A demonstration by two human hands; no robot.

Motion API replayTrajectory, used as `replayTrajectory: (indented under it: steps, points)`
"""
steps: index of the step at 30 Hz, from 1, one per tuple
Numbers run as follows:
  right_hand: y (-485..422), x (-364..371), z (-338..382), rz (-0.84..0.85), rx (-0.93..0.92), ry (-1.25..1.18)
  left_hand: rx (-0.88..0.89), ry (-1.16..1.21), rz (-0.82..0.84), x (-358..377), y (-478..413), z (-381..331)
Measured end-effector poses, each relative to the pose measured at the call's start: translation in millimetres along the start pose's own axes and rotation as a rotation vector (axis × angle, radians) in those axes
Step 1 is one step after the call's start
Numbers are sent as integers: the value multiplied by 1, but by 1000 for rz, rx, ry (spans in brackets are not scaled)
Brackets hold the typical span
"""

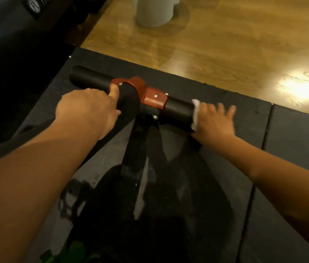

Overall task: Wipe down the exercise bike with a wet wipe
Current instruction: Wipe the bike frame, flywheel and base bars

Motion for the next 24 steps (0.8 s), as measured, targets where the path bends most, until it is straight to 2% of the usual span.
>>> replayTrajectory:
  steps: [1,3,5,7,10,11,12,14,17,20,24]
  points:
    - [4,-2,-14,30,53,10,-2,1,-11,2,-2,0]
    - [-4,-15,-20,182,44,45,-17,-10,-38,3,-5,-2]
    - [-31,-27,-10,477,-65,-40,-28,-26,-40,2,-7,-5]
    - [-63,-33,-4,787,-16,-172,-34,-31,-41,3,-7,-6]
    - [-78,-25,-16,928,82,-280,-35,-25,-41,6,-9,-6]
    - [-76,-20,-21,902,77,-327,-35,-16,-42,6,-10,-6]
    - [-64,-18,-23,803,64,-365,-35,-8,-49,7,-11,-6]
    - [-38,-14,-32,517,114,-350,-34,-1,-58,9,-12,-6]
    - [-2,-6,-38,155,43,-147,-45,-19,-60,8,-12,-7]
    - [1,1,-3,32,-86,-18,-47,-29,-55,4,-10,-7]
    - [-31,-6,61,-85,-260,-230,-7,-27,-72,4,-11,-5]
Point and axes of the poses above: each hand's wrist, its own y-axis away from the middle knuckle, its own x-axis out of the palm, z = x × y, the point moved 3 cm from there along -y, towards the middle knuckle, and after that the axes turned 10 degrees about -z, right-handed, at the moved point
